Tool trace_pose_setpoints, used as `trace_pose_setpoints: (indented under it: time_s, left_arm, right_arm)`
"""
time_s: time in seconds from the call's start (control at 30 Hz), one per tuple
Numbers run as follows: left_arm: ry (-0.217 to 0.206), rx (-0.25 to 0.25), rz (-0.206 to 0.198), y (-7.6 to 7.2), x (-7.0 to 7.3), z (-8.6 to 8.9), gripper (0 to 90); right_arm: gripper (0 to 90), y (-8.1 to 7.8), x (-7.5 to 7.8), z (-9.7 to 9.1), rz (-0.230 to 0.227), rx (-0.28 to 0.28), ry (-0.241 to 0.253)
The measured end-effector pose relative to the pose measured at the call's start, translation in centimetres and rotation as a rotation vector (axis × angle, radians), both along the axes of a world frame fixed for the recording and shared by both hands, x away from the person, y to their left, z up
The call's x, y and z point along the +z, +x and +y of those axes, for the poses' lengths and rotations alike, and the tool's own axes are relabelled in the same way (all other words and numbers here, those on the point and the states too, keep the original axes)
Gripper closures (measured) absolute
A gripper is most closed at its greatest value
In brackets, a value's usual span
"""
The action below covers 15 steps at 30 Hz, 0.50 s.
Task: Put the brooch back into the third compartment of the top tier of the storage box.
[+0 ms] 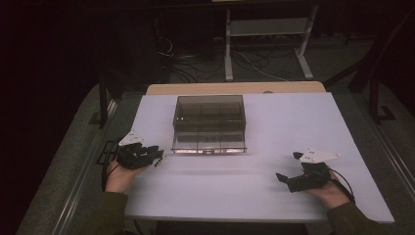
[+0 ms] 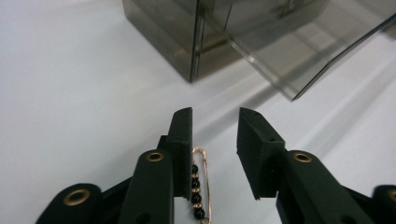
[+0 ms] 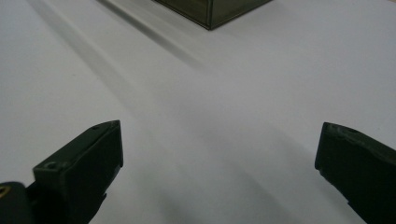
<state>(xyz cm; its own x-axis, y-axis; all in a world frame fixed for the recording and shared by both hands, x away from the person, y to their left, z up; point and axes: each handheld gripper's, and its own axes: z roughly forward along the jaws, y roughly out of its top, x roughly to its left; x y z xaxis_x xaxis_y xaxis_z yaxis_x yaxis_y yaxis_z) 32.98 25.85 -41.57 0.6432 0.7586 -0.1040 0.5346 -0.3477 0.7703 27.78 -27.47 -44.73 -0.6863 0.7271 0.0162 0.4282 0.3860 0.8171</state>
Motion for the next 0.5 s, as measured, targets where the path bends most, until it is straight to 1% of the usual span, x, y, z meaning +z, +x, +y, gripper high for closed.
trace_pose_setpoints:
  time_s: [0.1, 0.2, 0.27, 0.3, 0.33, 0.43, 0.5]
  left_arm:
    - [0.029, 0.002, 0.008, 0.1, -0.3, 0.0, 68.1]
    - [0.029, 0.002, 0.018, 0.2, -0.5, 0.1, 69.9]
    - [0.039, 0.001, 0.026, 0.3, -0.8, 0.1, 71.1]
    - [0.04, 0.005, 0.033, 0.3, -0.9, 0.1, 71.4]
    - [0.051, 0.002, 0.043, 0.4, -1.0, 0.2, 71.7]
    - [0.067, 0.007, 0.061, 0.5, -1.4, 0.2, 72.6]
    - [0.064, 0.01, 0.075, 0.5, -1.5, 0.3, 72.8]
  right_arm:
    - [0.6, -0.1, 0.1, 0.0, -0.004, -0.001, 0.001]
    - [0.6, -0.1, 0.1, 0.0, -0.005, -0.002, 0.002]
    - [0.5, -0.1, 0.0, 0.0, 0.001, 0.0, -0.003]
    - [0.5, -0.1, 0.0, 0.1, 0.0, 0.0, -0.003]
    - [0.6, -0.1, 0.0, 0.1, 0.0, 0.001, -0.003]
    - [0.5, -0.1, 0.0, 0.0, -0.004, 0.001, 0.001]
    - [0.6, -0.1, 0.0, 0.0, -0.004, 0.002, -0.002]
